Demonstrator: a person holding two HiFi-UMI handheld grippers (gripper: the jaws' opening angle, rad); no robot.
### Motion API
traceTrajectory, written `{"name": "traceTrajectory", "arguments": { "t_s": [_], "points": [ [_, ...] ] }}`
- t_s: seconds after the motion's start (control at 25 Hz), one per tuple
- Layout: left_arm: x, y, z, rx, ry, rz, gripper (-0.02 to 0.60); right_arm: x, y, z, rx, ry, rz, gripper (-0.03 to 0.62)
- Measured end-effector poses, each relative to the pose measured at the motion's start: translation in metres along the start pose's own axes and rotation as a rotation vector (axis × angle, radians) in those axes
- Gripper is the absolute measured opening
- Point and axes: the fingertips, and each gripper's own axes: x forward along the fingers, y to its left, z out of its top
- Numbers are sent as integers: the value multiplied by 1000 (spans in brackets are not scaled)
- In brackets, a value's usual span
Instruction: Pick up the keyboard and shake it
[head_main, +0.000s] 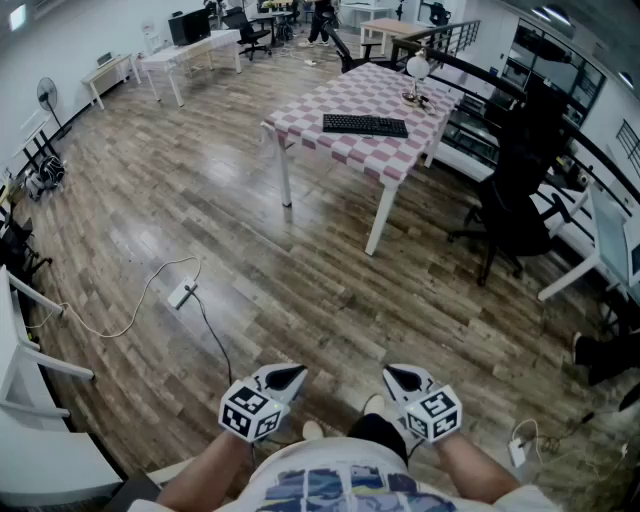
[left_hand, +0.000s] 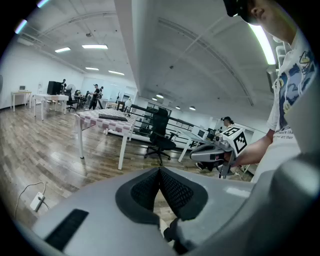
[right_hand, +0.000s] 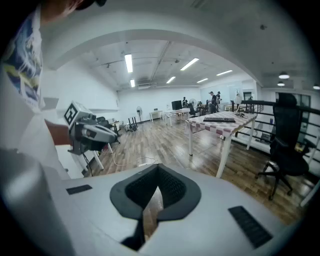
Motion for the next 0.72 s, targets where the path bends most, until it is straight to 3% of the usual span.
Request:
{"name": "traceTrajectory", "arguments": {
  "t_s": [0.36, 0.72],
  "points": [
    [16, 60, 23, 13, -24, -2, 3, 57, -10, 44, -22, -53, -2, -3],
    [91, 149, 109, 15, 7, 30, 3, 147, -111, 113, 9, -65, 35, -2]
  ]
}}
